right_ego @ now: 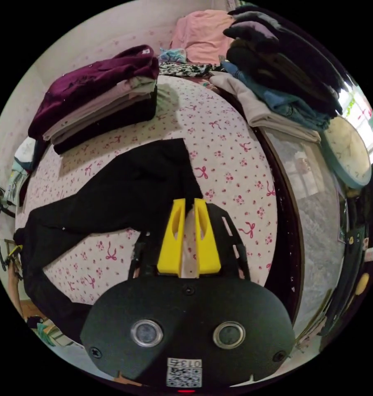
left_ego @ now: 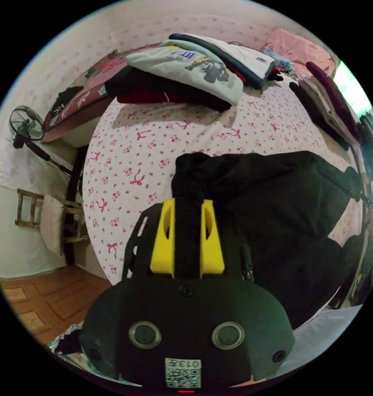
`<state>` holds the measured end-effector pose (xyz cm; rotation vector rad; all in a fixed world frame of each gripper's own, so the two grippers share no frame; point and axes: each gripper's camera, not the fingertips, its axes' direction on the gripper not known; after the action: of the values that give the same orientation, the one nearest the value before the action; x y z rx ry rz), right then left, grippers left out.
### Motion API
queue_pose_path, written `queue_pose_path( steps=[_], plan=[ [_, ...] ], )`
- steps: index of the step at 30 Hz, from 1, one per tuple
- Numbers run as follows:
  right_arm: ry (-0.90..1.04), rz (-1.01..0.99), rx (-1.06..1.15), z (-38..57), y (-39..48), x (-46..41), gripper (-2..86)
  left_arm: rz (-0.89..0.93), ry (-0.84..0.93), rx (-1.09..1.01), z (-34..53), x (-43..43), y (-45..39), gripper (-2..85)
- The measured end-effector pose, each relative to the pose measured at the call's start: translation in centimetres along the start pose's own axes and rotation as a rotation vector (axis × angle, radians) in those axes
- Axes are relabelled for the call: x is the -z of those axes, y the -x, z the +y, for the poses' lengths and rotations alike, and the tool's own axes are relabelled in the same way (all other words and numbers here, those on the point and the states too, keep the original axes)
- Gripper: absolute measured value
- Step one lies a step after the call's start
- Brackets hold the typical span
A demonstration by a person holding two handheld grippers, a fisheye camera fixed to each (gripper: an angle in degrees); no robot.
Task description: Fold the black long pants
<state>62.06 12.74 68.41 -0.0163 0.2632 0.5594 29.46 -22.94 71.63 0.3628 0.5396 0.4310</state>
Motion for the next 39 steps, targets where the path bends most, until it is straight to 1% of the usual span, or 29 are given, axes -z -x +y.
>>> queue_pose_path(
  steps=[2,3,5,7,9,12,14,16,18,20,22,24,27,30,32,34,39],
  plan=[
    [0.006,-0.014,0.032,-0.2,0.1,0.6,2.3,-0.010,-0.017,-0.042,0.2,0.5,0.1,4.6],
    [-0.027,-0.043,0.026,-0.1,-0.2,1.5,1.8,-0.034,-0.045,-0.059,0.5,1.2,0.2,3.9],
    [-0.120,-0.126,-0.028,0.5,-1.7,3.6,1.3,-0.044,-0.115,-0.071,1.5,2.7,0.8,3.3],
    [-0.294,-0.301,-0.109,2.2,-4.4,7.1,1.0,-0.025,-0.197,-0.063,2.8,4.5,1.8,2.9],
    [-0.392,-0.385,-0.128,3.7,-5.9,9.8,0.9,0.020,-0.302,-0.036,5.1,6.8,3.6,2.5],
    [-0.494,-0.344,-0.110,6.5,-6.8,14.2,0.8,0.040,-0.398,-0.002,7.6,9.4,6.0,2.3],
    [-0.555,-0.356,-0.134,8.3,-7.5,16.5,0.8,0.039,-0.427,0.017,8.6,10.7,7.4,2.1],
    [-0.608,-0.399,-0.191,10.1,-8.8,18.3,0.8,0.058,-0.425,0.040,9.1,11.5,9.1,2.1],
    [-0.626,-0.394,-0.229,10.7,-9.5,18.8,0.8,0.104,-0.401,0.070,8.9,11.6,11.2,2.0],
    [-0.601,-0.385,-0.259,10.2,-9.7,18.2,0.9,0.130,-0.347,0.079,8.0,10.8,12.4,2.0],
    [-0.521,-0.407,-0.309,8.3,-9.7,15.8,0.9,0.128,-0.260,0.088,6.4,9.3,13.3,1.9],
    [-0.437,-0.427,-0.332,6.2,-9.3,12.9,1.0,0.123,-0.129,0.112,3.4,6.0,14.4,1.8],
    [-0.294,-0.421,-0.367,2.1,-8.0,7.4,1.3,0.127,-0.032,0.111,-0.6,2.0,14.8,1.8],
    [-0.201,-0.378,-0.363,-2.1,-6.3,3.5,1.6,0.067,0.033,0.095,-3.9,-0.5,14.4,1.9],
    [-0.184,-0.376,-0.379,-4.3,-5.8,2.6,2.1,0.024,0.021,0.090,-4.9,-1.0,14.4,2.1],
    [-0.191,-0.392,-0.386,-6.6,-5.6,2.4,3.3,0.036,-0.006,0.120,-5.4,-1.5,15.1,2.5],
    [-0.188,-0.510,-0.381,-9.3,-6.3,1.5,5.2,0.171,-0.087,0.297,-5.3,-3.9,18.8,6.2]
  ],
)
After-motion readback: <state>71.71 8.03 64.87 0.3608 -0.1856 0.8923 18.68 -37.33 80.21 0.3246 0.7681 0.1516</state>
